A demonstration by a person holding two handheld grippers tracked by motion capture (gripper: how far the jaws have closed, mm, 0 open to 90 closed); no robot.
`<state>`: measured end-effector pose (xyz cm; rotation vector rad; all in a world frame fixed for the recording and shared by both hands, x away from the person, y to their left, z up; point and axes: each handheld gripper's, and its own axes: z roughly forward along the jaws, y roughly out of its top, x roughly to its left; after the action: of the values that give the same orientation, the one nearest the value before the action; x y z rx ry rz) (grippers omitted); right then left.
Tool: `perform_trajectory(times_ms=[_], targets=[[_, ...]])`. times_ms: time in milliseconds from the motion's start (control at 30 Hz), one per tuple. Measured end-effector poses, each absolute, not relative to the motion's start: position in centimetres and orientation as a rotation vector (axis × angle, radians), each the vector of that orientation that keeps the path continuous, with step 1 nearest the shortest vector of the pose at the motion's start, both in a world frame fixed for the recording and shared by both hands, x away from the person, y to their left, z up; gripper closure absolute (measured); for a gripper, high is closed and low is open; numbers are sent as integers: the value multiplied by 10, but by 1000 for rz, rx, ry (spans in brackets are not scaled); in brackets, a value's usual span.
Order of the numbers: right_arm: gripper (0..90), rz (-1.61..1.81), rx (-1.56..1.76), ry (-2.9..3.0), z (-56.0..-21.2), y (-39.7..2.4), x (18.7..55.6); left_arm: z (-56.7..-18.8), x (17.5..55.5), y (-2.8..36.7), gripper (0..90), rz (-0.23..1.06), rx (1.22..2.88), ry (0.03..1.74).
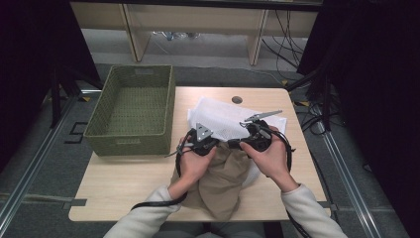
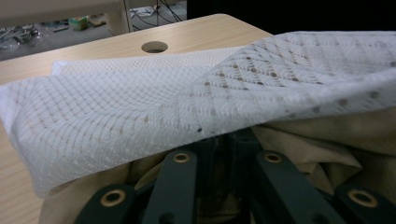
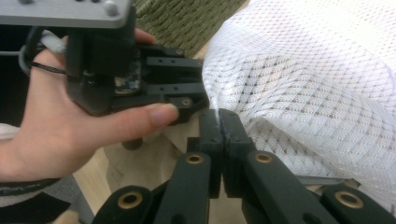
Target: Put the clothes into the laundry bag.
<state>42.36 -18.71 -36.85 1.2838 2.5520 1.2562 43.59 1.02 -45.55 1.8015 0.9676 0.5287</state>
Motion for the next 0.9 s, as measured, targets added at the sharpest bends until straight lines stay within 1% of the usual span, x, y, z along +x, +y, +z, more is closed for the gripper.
perform_trajectory(times_ms=[33,100,167,200,300,400,467,500,567,600,633,667,800,867,900], targets=[[900,1248,1286,2543,-369,-187,424,-455,435,11,805,518,1808,962],[900,1238,1281,2531,-368,-189,425,-452,433,17,734,489,1824,911],[900,1242,1285,2501,-367,-191,426,-447,429,26,585,465,1829,861],[900,1226,1283,2503,-365,-194,426,-444,426,32,528,458,1824,834],[900,1230,1294,2481,-363,-198,428,-433,416,59,440,473,1768,803],[900,1255,1287,2475,-362,-199,430,-428,416,82,441,508,1737,833],[900,1245,1298,2468,-360,-197,428,-430,420,92,465,559,1798,850],[900,1253,1287,2477,-360,-196,429,-432,424,93,465,585,1866,852],[900,1264,1288,2454,-361,-193,428,-437,431,92,457,645,1964,817],[900,1251,1284,2465,-360,-192,427,-441,435,91,457,657,2021,813],[900,1238,1285,2482,-359,-192,427,-444,439,90,449,654,2112,780],[900,1241,1277,2479,-359,-193,427,-451,443,85,439,649,2127,779],[900,1244,1282,2483,-361,-193,428,-467,454,72,445,702,2227,756],[900,1238,1277,2490,-361,-193,428,-474,458,66,461,701,2250,762],[900,1240,1278,2493,-362,-193,428,-475,459,64,482,677,2254,766]])
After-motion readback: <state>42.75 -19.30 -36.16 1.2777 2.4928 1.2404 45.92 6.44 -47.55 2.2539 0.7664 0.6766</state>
